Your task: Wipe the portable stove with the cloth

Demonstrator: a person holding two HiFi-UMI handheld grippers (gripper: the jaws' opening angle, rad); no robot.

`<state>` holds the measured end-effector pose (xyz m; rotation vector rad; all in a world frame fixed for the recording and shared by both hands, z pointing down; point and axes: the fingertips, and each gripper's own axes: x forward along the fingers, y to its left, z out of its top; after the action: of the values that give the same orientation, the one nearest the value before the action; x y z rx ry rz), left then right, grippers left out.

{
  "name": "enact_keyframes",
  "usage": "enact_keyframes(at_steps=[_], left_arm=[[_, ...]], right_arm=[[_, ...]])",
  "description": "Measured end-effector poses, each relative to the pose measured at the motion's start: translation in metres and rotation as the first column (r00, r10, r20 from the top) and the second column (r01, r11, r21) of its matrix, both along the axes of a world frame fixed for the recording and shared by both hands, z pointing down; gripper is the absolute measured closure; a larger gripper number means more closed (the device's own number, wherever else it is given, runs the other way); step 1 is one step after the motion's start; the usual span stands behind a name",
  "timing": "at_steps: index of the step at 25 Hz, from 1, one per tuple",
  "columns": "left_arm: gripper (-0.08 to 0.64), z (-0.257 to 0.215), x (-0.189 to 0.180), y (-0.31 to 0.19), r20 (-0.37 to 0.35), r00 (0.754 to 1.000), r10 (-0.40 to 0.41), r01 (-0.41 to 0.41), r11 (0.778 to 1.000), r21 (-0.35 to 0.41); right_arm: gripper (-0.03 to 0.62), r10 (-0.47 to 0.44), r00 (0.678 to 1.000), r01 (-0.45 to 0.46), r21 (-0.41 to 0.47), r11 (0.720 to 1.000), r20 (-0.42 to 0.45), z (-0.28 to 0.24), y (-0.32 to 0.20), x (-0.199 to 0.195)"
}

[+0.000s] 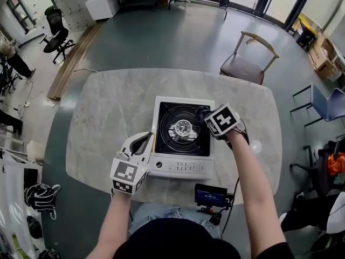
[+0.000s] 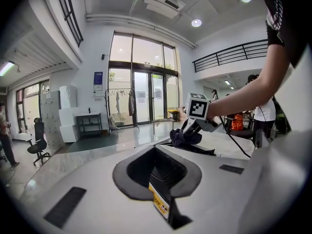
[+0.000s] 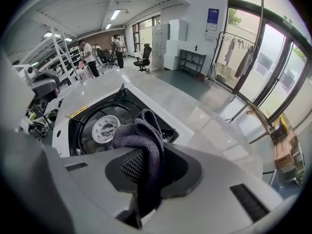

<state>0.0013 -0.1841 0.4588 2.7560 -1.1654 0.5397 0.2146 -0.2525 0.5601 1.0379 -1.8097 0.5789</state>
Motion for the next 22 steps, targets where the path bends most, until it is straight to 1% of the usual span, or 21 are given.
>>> enact_keyframes(at_steps=[3, 5, 8, 13, 18, 20, 22], left_arm=[[0.549, -0.002, 0.003, 0.001, -0.004, 1.0, 0.008, -0.008, 1.0, 0.004], [0.549, -0.003, 0.002, 0.0, -0.007, 1.0, 0.006, -0.006, 1.0, 0.007], [0.549, -0.002, -0.001, -0.003, -0.01, 1.0, -0.005, 0.005, 1.0, 0.004], [0.549, -0.001, -0.005, -0.006, -0.019, 1.0, -0.015, 0.015, 1.0, 0.001], [0.549, 0.002, -0.013, -0.014, -0.023, 0.999, -0.036, 0.036, 0.999, -0.005], [0.549, 0.004, -0.018, -0.016, -0.025, 0.998, -0.05, 0.05, 0.999, -0.012], [0.549, 0.006, -0.021, -0.021, -0.034, 0.997, -0.068, 0.067, 0.998, -0.017]], right_arm=[[0.518, -0.032, 0.999, 0.031, -0.034, 0.999, -0.018, -0.007, 0.007, 0.001], [0.518, -0.049, 0.999, 0.048, -0.041, 0.998, -0.003, -0.018, 0.008, 0.001], [0.518, -0.042, 0.998, 0.043, -0.014, 0.999, 0.047, -0.041, -0.002, 0.001], [0.518, -0.036, 0.998, 0.035, 0.037, 0.999, 0.048, -0.068, -0.027, 0.005], [0.518, -0.025, 0.998, 0.022, 0.046, 0.999, 0.059, -0.076, -0.055, 0.001], [0.519, -0.015, 0.996, 0.012, 0.044, 0.999, 0.084, -0.075, -0.063, -0.004], [0.518, 0.004, 0.991, -0.011, 0.049, 0.999, 0.131, -0.076, -0.072, -0.011]])
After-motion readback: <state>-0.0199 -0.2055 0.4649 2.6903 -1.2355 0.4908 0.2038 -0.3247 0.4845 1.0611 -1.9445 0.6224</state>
